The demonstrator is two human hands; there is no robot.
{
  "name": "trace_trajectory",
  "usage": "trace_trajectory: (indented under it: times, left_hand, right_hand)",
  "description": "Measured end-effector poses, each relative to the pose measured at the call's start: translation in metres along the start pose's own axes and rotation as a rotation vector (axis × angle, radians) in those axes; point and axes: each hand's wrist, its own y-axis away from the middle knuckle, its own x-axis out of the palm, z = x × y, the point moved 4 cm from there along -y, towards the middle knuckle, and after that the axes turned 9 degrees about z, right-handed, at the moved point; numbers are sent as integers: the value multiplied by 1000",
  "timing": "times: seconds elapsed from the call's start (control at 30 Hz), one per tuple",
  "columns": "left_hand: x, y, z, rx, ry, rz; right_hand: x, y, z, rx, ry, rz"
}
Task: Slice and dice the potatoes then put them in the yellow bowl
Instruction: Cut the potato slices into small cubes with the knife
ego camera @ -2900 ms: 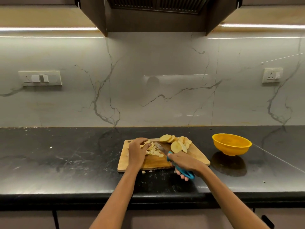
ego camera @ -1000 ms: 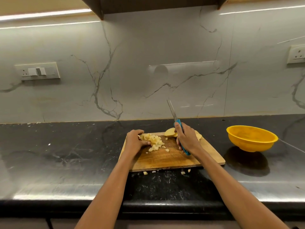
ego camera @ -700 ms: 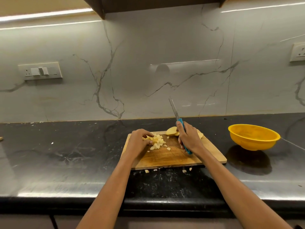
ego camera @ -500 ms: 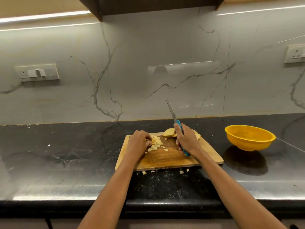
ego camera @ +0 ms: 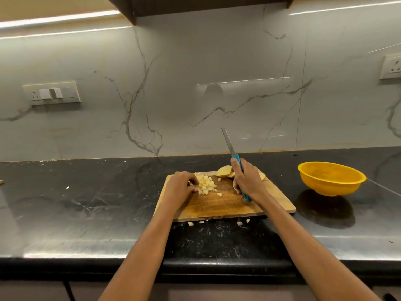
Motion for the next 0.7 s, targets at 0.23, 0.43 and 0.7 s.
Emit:
trace_trajectory:
  times: [0.23,0.43,0.7]
  left_hand:
    - [20,0,-32,235,115,79]
    - [29,-8,-44,248,-28,115]
    - [16,-13,-14,65,-85,-80]
  right_hand:
    - [0,-2,-3,-17,-2,-15]
    - [-2,-3,-3,-93,79,-103]
    - [-11,1,-3,-74,96,-289]
